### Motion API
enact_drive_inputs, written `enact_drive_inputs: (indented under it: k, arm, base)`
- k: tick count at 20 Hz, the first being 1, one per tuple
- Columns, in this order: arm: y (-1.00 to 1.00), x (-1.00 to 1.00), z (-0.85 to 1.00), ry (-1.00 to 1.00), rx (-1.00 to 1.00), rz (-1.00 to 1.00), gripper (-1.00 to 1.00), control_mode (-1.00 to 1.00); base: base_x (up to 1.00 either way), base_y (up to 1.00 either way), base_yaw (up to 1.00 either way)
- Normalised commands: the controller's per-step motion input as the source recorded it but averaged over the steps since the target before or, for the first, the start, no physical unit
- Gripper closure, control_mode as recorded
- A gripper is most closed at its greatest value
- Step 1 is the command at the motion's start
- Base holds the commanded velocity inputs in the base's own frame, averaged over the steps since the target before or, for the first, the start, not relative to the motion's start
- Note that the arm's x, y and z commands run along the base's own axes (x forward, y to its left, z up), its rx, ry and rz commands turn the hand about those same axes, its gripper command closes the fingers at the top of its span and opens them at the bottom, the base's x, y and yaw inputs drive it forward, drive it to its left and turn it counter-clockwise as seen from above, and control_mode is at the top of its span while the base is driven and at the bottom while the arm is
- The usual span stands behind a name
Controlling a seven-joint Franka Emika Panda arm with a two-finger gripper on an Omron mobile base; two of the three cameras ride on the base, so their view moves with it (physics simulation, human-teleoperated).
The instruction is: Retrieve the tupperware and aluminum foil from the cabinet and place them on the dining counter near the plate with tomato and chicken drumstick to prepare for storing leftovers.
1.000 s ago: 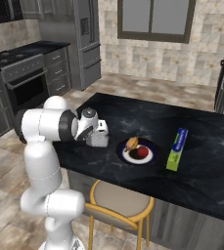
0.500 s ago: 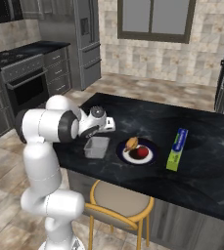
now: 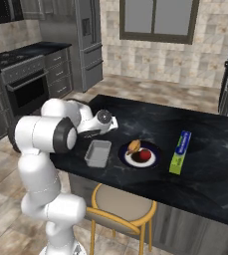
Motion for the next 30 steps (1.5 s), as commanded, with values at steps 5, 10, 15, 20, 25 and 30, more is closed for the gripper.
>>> enact_drive_inputs:
  k: [5, 10, 15, 20, 25, 30]
  arm:
    - [-0.05, -0.88, 0.57, 0.00, 0.00, 0.13, -1.00, -1.00]
    - [-0.19, -0.59, 0.94, 0.13, 0.00, 0.03, -1.00, -1.00]
    - [-0.35, -0.43, 1.00, 0.17, 0.00, 0.00, -1.00, -1.00]
    - [-0.37, -0.89, 0.70, 0.01, 0.00, 0.00, -1.00, -1.00]
    - [-0.39, -0.79, 0.00, -0.06, 0.00, 0.03, -1.00, -1.00]
    - [-0.39, -0.66, 0.00, 0.00, 0.00, 0.05, -1.00, -1.00]
  base:
    - [0.00, 0.00, 0.00]
    - [0.00, 0.00, 0.00]
    - [0.00, 0.00, 0.00]
    - [0.00, 0.00, 0.00]
    - [0.00, 0.00, 0.00]
    - [0.00, 0.00, 0.00]
